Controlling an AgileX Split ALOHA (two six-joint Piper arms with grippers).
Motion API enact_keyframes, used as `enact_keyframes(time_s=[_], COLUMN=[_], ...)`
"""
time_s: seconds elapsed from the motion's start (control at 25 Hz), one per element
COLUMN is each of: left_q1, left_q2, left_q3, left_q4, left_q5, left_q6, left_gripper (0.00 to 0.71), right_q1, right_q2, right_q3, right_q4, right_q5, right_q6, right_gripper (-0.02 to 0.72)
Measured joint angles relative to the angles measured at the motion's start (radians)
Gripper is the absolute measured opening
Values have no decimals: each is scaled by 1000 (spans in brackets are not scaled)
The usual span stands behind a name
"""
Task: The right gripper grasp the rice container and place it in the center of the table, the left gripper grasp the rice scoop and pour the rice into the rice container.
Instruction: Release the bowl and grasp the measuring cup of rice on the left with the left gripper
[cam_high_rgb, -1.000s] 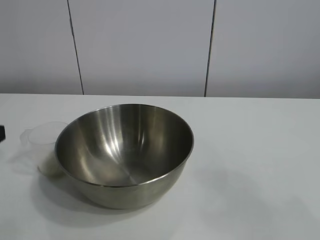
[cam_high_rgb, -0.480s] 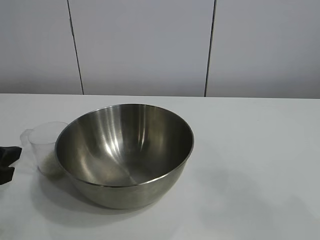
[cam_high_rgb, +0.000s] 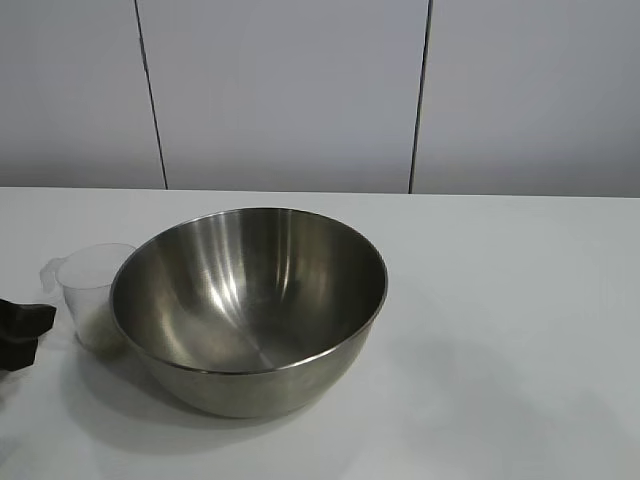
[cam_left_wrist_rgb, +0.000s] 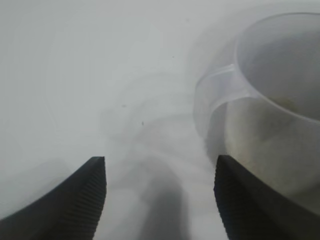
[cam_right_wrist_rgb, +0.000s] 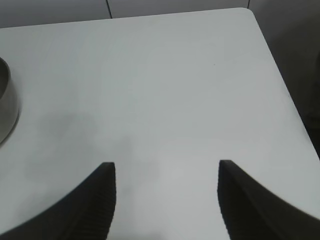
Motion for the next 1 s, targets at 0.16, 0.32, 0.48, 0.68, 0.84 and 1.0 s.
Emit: enact_keyframes(time_s=[0.16,0.32,0.48,0.68,0.84,1.0], left_q1=[0,0,0,0,0,0], left_q2=[0,0,0,0,0,0], left_q3=[-30,-59,-79,-82,-82,-82], left_q4=[26,48,54,57,57,43], left_q5=[0,0,0,0,0,0], left_q6=[-45,-91,-104,-107,-102,-95], left_gripper=[454,454,436,103,18,11], right_q1=[0,0,0,0,0,0], right_q2=[0,0,0,0,0,0], right_q3=[0,0,0,0,0,0], right_q4=[0,0,0,0,0,0], right_q5=[0,0,0,-1,-1,-1], right_q6=[0,0,0,0,0,0], right_gripper=[408,408,408,408,408,408])
